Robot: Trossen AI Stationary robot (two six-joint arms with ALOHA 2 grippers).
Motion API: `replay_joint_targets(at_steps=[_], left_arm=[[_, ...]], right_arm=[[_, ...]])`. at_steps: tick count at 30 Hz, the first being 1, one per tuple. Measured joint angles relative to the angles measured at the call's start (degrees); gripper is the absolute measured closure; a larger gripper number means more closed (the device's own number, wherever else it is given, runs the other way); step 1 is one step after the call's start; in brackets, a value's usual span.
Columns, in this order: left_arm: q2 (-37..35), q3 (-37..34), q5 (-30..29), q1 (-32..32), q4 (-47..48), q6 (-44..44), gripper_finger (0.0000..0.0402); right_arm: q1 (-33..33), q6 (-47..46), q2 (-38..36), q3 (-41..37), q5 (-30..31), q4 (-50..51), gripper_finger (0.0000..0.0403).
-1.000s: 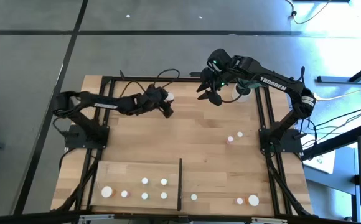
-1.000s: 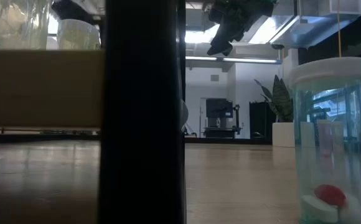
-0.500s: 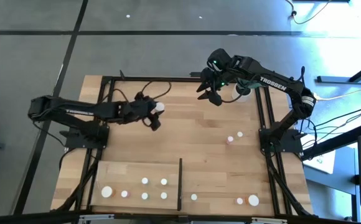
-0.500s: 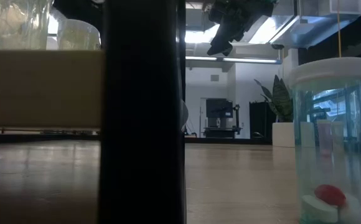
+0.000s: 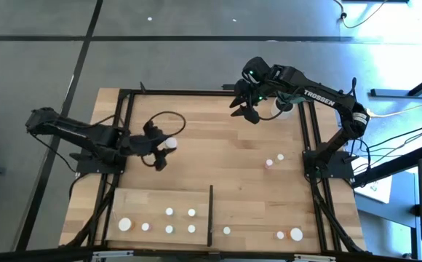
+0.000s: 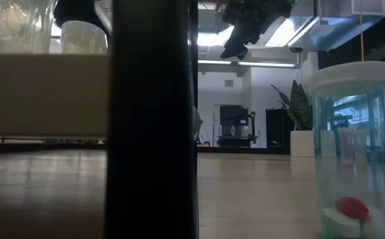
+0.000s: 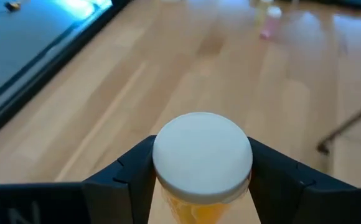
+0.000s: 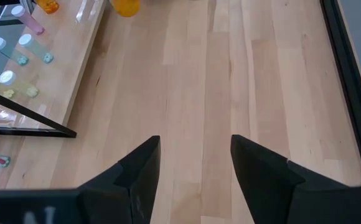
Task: Pick and place medicine bottles onto shelf by color
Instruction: Put the top orange pill bottle on the shelf aligned with the other orange pill bottle
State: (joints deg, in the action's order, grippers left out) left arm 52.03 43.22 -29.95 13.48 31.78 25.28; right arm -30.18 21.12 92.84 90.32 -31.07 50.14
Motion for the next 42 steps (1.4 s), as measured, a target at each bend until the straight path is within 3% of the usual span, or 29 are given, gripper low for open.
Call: replay_joint_targets(at_steps=[10,16,24,34,42], left_arm=[[-5.42,0.0,-0.02,8.53,7.63,4.33,0.0202],[-8.15,0.0,0.26,14.55,10.05,4.7,0.0202],[-10.73,0.0,5.64,22.78,10.01,7.75,0.0202],[-10.88,0.0,6.96,32.27,10.07,6.89,0.0202],[-12.11,-1.9,6.57,36.35,10.12,2.84,0.0202]], right_arm=[[0.42,1.44,0.0,0.0,-1.1,0.02,0.0205],[1.31,1.96,0.0,0.0,-8.61,0.91,0.0205],[3.85,2.11,0.0,0.0,-16.94,2.39,0.0205],[8.68,2.1,0.0,0.0,-17.66,2.5,0.0205],[11.19,1.96,0.0,0.0,-17.68,2.46,0.0205]])
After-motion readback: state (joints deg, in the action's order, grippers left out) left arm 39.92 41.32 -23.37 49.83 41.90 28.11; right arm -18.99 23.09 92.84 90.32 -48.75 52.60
